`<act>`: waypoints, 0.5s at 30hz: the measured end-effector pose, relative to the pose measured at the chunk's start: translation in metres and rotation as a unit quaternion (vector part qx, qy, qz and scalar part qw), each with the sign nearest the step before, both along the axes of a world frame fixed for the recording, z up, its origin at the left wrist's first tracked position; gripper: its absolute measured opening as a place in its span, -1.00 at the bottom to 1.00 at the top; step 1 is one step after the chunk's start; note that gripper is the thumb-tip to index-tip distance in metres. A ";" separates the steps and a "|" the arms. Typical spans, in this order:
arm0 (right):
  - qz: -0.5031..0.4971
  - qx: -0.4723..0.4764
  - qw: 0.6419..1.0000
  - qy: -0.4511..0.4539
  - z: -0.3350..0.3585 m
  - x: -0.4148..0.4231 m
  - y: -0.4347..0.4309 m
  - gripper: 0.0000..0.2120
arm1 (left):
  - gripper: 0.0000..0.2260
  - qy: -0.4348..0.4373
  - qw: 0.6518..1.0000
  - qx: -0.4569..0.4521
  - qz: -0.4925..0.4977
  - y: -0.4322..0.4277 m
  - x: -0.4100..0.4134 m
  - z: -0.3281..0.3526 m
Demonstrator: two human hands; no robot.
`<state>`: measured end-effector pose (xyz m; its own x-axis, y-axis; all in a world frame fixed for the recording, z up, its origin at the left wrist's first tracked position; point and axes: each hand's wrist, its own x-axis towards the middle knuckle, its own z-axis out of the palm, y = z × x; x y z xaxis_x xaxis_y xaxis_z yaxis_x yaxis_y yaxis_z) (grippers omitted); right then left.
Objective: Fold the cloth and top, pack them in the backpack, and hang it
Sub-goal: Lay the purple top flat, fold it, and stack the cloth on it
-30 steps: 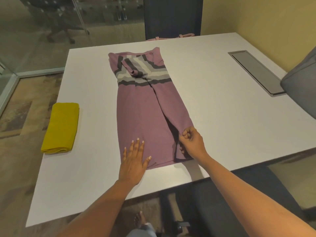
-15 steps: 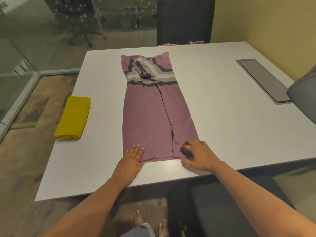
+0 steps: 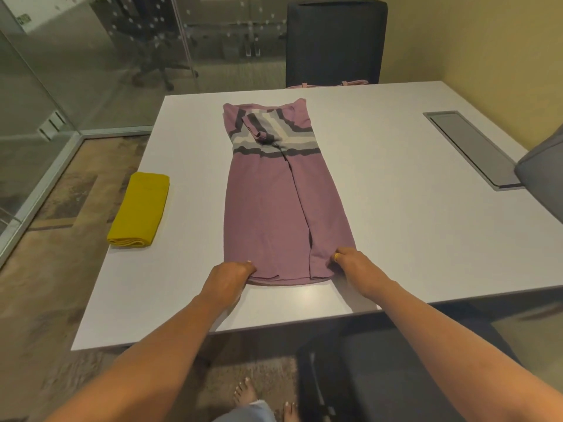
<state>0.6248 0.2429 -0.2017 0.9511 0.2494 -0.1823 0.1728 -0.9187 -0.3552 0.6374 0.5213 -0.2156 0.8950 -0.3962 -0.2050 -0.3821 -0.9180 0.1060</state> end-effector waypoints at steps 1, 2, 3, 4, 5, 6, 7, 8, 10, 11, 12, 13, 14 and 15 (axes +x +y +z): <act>-0.005 0.005 1.000 -0.002 0.002 0.002 0.000 -0.78 | -0.68 0.004 1.000 -0.018 0.008 0.000 0.003 0.003; -0.008 0.002 1.000 -0.012 0.004 0.003 0.000 -0.79 | -0.72 0.010 0.999 -0.033 0.014 0.001 0.006 0.005; -0.007 -0.011 0.999 -0.031 0.006 0.005 0.001 -0.80 | -0.75 0.013 0.999 -0.044 0.021 0.002 0.009 0.008; -0.006 -0.026 0.999 -0.044 0.011 0.007 0.002 -0.81 | -0.78 0.018 0.998 -0.051 0.029 0.003 0.011 0.013; -0.009 -0.040 0.998 -0.043 0.016 0.010 0.003 -0.80 | -0.78 0.029 0.997 -0.056 0.033 0.005 0.015 0.017; -0.017 -0.037 0.999 -0.019 0.023 0.012 0.004 -0.79 | -0.78 0.048 0.997 -0.059 0.033 0.007 0.020 0.022; -0.025 -0.015 0.999 0.029 0.030 0.016 0.003 -0.80 | -0.78 0.075 0.995 -0.060 0.029 0.009 0.025 0.029; -0.023 0.013 0.996 0.091 0.038 0.019 0.002 -0.82 | -0.79 0.112 0.992 -0.060 0.026 0.010 0.030 0.038; -0.001 0.048 0.980 0.193 0.055 0.027 0.000 -0.73 | -0.86 0.200 0.978 -0.059 0.027 0.013 0.042 0.059; 0.013 0.057 0.974 0.221 0.064 0.030 -0.001 -0.68 | -0.86 0.240 0.968 -0.062 0.035 0.015 0.046 0.070; 0.021 0.062 0.968 0.243 0.074 0.034 -0.001 -0.65 | -0.80 0.272 0.959 -0.066 0.041 0.016 0.051 0.082; 0.027 0.070 0.962 0.262 0.085 0.037 0.000 -0.64 | -0.75 0.301 0.950 -0.072 0.042 0.018 0.056 0.094; 0.024 0.076 0.959 0.270 0.095 0.042 0.001 -0.63 | -0.74 0.325 0.942 -0.077 0.040 0.020 0.062 0.106; 0.019 0.088 0.958 0.273 0.104 0.048 0.002 -0.64 | -0.76 0.346 0.934 -0.082 0.038 0.022 0.068 0.118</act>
<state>0.6732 0.2451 -0.0981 0.7153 0.3548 -0.6021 -0.0503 -0.8332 -0.5507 0.7050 0.5432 -0.0979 0.5974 -0.4143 -0.6866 -0.1051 -0.8893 0.4451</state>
